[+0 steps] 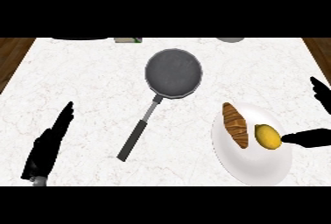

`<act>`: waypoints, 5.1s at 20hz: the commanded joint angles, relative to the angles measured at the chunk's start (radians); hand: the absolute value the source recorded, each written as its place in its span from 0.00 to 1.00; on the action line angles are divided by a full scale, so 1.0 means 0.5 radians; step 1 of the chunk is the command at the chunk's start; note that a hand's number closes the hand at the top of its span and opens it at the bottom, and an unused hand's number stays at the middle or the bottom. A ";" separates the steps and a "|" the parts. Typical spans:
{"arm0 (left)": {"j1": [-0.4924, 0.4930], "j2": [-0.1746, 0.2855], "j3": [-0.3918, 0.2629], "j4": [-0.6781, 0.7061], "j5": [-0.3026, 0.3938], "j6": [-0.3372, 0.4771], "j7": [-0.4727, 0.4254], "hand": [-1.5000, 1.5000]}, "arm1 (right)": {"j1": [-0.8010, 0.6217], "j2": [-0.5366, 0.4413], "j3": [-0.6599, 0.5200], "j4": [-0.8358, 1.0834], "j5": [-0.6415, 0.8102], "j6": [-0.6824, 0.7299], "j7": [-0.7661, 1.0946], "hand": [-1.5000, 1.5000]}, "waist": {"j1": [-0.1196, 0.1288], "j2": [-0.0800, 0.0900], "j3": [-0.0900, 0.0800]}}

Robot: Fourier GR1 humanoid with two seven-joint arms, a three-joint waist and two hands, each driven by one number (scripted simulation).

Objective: Pick the croissant from the plate and place it in the pan

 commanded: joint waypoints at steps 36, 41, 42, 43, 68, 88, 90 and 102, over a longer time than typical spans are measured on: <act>0.059 -0.142 0.209 -0.087 -0.191 -0.195 0.072 0.50 | -0.942 0.481 0.497 0.416 0.245 1.112 1.329 0.00 | 0.009 0.003 0.002; 0.129 -0.255 0.135 -0.073 -0.296 -0.122 0.007 0.50 | -0.886 0.563 0.572 0.380 0.306 1.105 1.433 0.00 | -0.001 -0.001 0.002; 0.058 -0.230 0.182 -0.063 -0.247 -0.173 0.028 0.50 | -1.040 0.640 0.560 0.595 0.353 1.084 1.436 0.00 | 0.016 0.005 0.002; 0.058 -0.187 0.185 -0.161 -0.240 -0.210 0.141 0.50 | -0.965 0.663 0.579 0.637 0.394 1.036 1.371 0.00 | 0.016 0.004 0.003; -0.038 -0.338 0.361 -0.155 -0.343 -0.389 0.205 0.50 | -0.799 0.964 0.370 0.897 0.922 1.005 1.020 0.00 | 0.009 0.005 0.003; 0.104 -0.407 0.388 -0.191 -0.418 -0.429 0.098 0.50 | -0.450 0.850 0.206 0.488 1.326 0.599 1.136 1.00 | -0.008 -0.002 0.002; 0.117 -0.444 0.375 -0.161 -0.446 -0.380 0.091 0.50 | -0.375 0.729 0.298 0.345 1.538 0.463 1.118 1.00 | -0.031 -0.012 0.001; -0.037 -0.437 0.391 -0.087 -0.480 -0.388 0.149 0.50 | -0.723 0.663 0.509 -0.124 2.216 -0.025 0.943 1.00 | 0.002 0.003 0.002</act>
